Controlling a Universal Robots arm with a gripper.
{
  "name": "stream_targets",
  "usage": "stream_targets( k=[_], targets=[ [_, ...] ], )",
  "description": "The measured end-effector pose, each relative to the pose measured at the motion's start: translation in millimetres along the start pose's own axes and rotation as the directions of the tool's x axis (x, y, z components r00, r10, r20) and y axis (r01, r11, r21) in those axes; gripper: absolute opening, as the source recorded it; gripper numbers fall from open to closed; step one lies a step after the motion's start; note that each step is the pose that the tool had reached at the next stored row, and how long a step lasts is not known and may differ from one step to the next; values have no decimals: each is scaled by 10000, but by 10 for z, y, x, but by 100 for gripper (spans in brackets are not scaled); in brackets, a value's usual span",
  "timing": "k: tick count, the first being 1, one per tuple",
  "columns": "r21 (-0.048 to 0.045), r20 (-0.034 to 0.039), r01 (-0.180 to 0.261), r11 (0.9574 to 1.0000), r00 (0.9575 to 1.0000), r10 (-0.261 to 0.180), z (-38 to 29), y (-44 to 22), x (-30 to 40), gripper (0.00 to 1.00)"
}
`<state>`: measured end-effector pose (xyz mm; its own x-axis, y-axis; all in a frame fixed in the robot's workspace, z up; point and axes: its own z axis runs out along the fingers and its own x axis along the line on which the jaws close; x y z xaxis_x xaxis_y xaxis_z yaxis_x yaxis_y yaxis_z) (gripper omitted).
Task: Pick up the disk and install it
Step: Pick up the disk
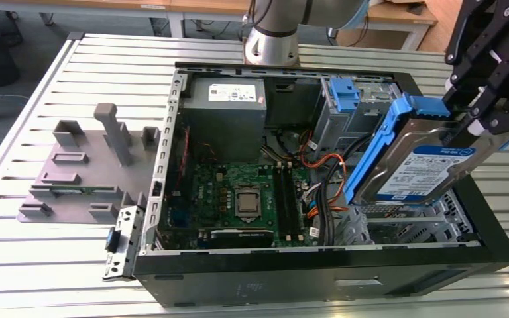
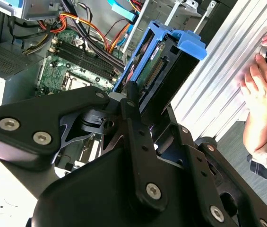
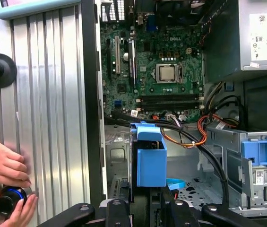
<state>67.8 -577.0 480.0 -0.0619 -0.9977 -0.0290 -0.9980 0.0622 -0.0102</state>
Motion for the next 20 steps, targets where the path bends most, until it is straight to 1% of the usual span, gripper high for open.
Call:
stream_targets(
  k=[4,10,13,20],
  targets=[
    [1,4,1,10000,10000,-1,3,-1,4,35],
    [0,4,2,10000,10000,-2,7,-13,33,35],
    [1,1,1,10000,10000,-1,13,-62,37,35],
    [0,3,1,10000,10000,-1,30,-212,40,35]
  ],
)
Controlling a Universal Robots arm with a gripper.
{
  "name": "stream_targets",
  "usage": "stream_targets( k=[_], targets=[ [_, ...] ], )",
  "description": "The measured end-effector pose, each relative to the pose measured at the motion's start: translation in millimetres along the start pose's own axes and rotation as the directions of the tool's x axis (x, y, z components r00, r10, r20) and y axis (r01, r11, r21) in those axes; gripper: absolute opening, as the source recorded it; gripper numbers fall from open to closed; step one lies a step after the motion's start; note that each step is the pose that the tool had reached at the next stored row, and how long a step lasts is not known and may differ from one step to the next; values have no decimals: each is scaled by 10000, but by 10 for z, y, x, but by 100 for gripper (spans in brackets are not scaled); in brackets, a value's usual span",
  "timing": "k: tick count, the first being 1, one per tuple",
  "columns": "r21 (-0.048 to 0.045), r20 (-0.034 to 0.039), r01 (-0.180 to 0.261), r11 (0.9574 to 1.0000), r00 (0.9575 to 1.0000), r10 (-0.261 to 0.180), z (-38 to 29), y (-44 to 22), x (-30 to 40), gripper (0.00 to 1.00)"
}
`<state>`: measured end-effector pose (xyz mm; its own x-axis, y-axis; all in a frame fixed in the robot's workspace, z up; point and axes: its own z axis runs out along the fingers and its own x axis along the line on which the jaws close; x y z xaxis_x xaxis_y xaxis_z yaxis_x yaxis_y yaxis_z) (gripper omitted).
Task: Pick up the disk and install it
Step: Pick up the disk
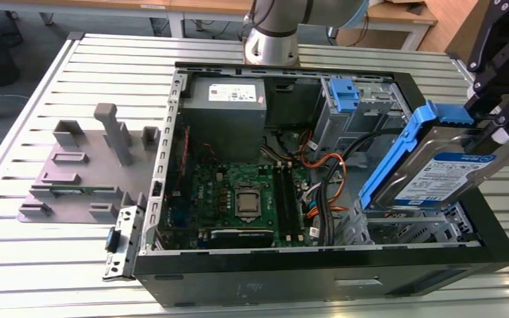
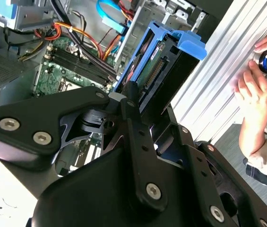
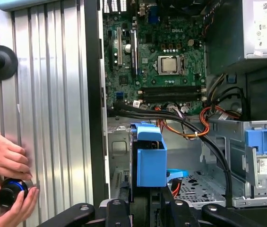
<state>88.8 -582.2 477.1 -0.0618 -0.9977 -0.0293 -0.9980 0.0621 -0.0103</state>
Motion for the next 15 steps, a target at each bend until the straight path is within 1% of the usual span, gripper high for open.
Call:
stream_targets(
  k=[2,5,12,15],
  targets=[
    [0,-1,0,10000,10000,0,6,-36,-1,35],
    [0,-2,0,10000,10000,0,22,-72,-2,35],
    [0,-3,0,10000,10000,0,59,-127,-5,35],
    [0,-2,-1,10000,10000,1,87,-137,-4,35]
  ],
)
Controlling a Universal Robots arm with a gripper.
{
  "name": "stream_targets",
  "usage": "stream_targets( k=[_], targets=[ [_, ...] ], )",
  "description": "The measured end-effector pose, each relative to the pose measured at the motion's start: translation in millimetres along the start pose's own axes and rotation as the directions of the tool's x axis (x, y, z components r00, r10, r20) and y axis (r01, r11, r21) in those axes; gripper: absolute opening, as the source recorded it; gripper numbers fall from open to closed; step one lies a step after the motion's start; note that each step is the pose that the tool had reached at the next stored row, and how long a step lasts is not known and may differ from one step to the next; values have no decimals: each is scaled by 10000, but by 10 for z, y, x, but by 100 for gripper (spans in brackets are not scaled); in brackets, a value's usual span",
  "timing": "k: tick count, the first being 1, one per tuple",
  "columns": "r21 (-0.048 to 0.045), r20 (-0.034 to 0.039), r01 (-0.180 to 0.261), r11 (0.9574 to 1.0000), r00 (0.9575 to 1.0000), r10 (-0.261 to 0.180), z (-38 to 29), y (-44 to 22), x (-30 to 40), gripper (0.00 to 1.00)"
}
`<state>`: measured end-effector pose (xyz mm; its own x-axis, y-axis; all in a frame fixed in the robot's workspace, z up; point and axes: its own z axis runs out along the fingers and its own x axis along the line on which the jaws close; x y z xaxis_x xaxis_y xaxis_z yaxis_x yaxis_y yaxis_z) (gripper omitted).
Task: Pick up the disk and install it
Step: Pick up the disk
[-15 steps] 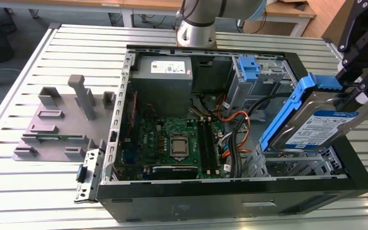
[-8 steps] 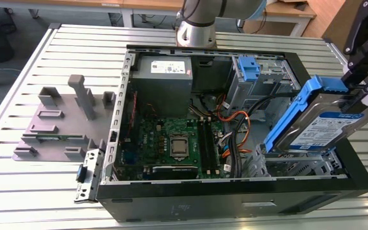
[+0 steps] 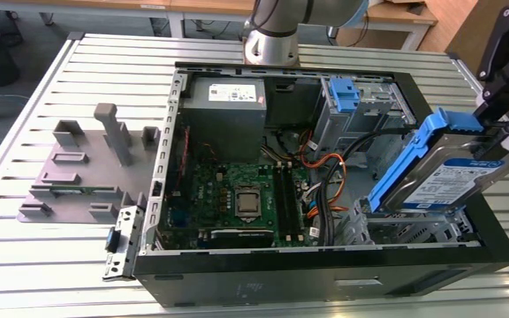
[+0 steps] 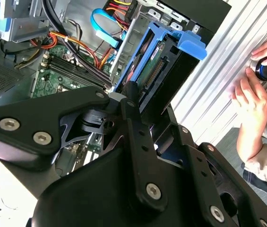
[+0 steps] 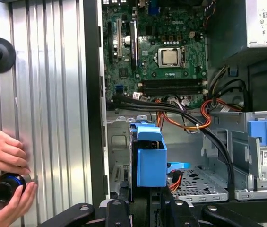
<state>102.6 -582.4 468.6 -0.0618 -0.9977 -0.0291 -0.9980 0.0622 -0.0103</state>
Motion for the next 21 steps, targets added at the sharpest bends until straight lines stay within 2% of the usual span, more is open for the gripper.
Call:
stream_targets(
  k=[6,21],
  targets=[
    [0,1,17,10000,10000,-17,42,0,-10,35],
    [-12,5,436,9990,9990,-436,102,3,-41,35]
  ],
)
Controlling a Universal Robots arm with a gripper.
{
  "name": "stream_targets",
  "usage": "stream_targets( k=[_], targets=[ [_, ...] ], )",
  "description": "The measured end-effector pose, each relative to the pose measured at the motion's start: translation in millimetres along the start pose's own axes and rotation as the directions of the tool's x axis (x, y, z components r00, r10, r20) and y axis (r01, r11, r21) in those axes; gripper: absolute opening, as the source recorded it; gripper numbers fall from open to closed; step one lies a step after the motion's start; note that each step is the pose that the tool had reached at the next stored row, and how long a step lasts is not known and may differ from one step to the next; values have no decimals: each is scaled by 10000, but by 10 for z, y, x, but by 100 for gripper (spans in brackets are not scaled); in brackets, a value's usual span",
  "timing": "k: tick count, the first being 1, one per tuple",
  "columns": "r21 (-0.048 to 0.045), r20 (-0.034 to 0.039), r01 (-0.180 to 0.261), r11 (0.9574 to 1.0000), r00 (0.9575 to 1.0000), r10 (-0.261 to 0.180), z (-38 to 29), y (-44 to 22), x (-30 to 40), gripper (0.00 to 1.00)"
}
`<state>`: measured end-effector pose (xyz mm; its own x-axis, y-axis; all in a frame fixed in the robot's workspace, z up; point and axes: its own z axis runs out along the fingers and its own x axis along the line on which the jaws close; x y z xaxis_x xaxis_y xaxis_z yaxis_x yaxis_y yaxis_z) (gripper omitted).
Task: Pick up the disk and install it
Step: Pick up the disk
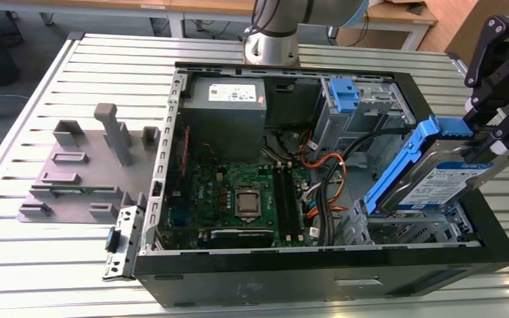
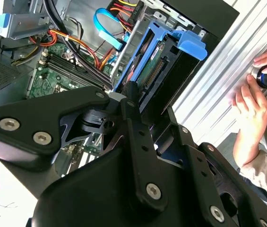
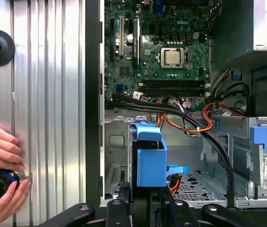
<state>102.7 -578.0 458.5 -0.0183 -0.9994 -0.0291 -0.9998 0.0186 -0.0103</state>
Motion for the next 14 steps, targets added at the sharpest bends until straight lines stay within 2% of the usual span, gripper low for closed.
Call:
stream_targets(
  k=[14],
  targets=[
    [0,-1,2,10000,10000,-2,71,2,-33,35]
  ],
)
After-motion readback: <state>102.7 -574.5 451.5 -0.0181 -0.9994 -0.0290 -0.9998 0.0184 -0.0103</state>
